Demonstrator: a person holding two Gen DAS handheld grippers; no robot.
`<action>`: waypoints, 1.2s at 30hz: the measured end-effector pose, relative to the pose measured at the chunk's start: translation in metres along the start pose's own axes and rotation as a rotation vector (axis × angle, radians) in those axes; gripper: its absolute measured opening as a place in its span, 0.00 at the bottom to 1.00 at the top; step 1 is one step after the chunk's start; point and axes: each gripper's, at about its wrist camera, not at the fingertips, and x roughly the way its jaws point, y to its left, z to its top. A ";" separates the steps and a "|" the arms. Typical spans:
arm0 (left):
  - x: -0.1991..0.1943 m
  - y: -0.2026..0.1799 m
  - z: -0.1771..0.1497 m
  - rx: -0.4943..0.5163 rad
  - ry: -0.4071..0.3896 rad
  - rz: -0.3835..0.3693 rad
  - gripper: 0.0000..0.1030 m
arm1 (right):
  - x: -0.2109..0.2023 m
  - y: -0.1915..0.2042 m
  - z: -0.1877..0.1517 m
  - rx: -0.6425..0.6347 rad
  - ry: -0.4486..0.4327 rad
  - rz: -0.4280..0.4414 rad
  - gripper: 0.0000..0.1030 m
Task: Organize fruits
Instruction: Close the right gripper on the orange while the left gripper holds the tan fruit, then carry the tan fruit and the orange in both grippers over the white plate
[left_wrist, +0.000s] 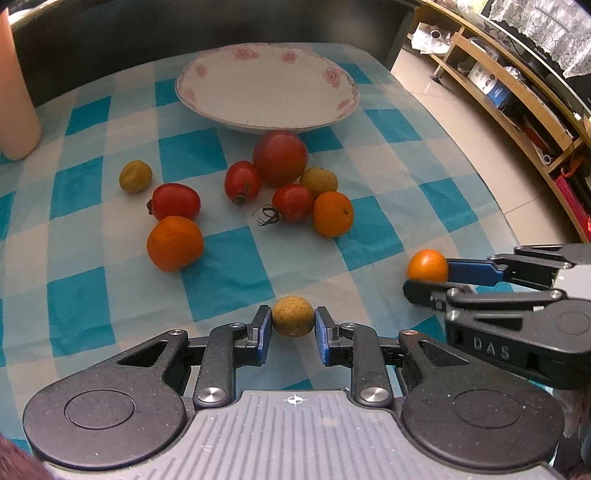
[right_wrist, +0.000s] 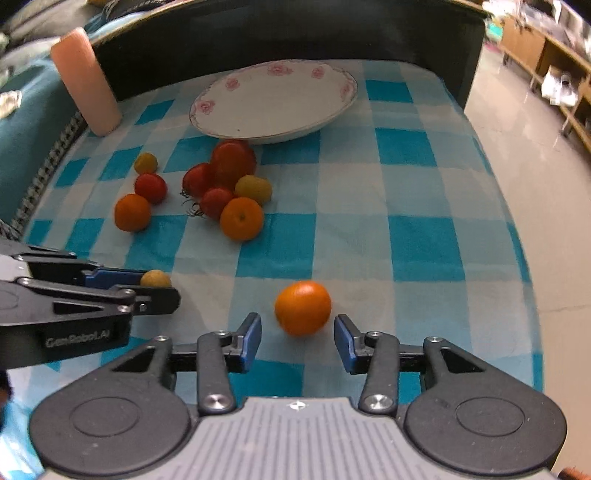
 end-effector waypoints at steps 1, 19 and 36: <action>0.000 0.000 0.000 0.002 0.001 0.001 0.32 | 0.001 -0.001 0.001 0.003 -0.001 0.003 0.45; -0.020 0.007 0.056 -0.027 -0.118 0.041 0.30 | -0.020 0.016 0.054 -0.017 -0.106 0.031 0.45; 0.011 0.034 0.119 -0.097 -0.145 0.072 0.30 | 0.016 0.007 0.130 0.011 -0.161 -0.008 0.45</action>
